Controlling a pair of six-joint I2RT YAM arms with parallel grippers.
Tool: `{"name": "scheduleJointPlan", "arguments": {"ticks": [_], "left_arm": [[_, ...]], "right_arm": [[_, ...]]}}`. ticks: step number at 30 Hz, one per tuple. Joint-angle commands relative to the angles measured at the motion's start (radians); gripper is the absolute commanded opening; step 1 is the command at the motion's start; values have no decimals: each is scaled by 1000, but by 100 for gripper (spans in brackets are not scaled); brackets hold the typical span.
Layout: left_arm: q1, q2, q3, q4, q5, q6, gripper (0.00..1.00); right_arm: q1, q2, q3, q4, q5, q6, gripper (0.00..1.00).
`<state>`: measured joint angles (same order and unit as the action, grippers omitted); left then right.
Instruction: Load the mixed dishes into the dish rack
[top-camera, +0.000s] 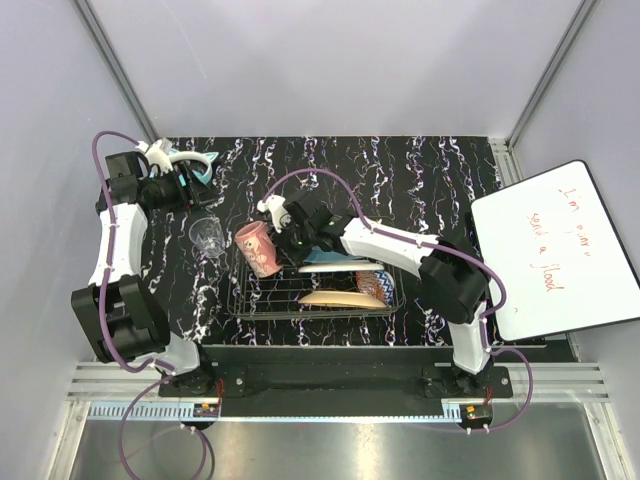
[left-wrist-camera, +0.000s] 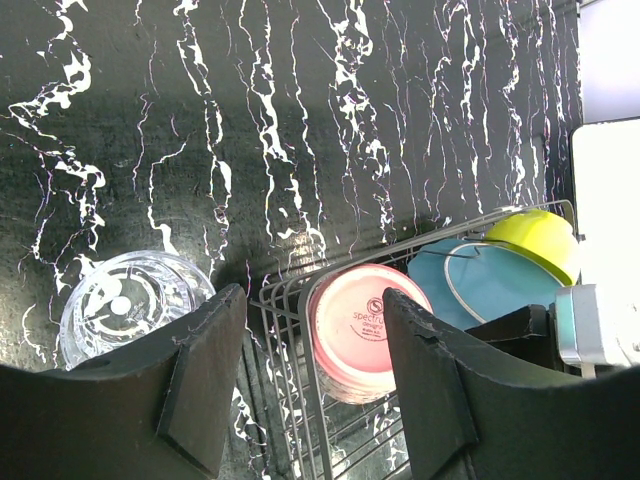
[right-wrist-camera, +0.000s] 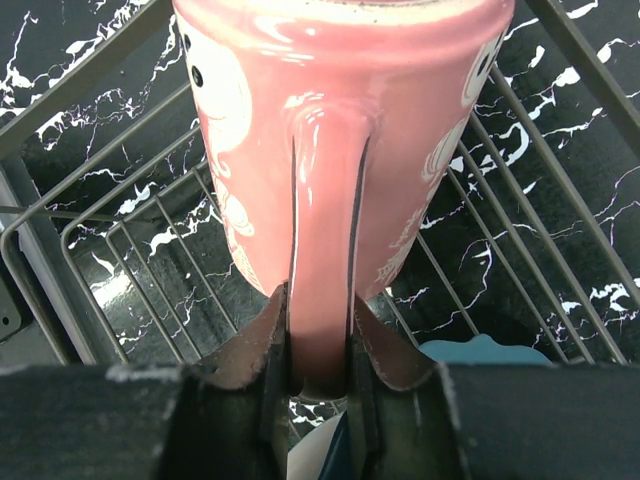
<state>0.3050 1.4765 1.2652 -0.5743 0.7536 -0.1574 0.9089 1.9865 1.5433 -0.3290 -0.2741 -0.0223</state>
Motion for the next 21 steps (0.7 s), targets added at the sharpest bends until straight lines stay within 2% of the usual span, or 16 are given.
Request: {"name": "scheduleJointPlan", "arguments": {"ticks": [1, 2, 8, 15, 17, 21], "left_arm": [[5, -13, 28, 40, 36, -2, 60], [5, -13, 28, 40, 38, -2, 60], [5, -10, 33, 42, 41, -2, 59], [5, -8, 26, 45, 41, -4, 59], [5, -7, 26, 45, 44, -5, 59], [5, -2, 30, 47, 44, -10, 59]], "right_arm": [[7, 87, 8, -128, -2, -47, 41], [8, 89, 14, -134, -1, -48, 47], [7, 89, 34, -154, 29, -68, 53], [5, 94, 77, -183, 61, -94, 54], [7, 89, 83, -183, 78, -111, 52], [5, 83, 69, -171, 79, -131, 31]]}}
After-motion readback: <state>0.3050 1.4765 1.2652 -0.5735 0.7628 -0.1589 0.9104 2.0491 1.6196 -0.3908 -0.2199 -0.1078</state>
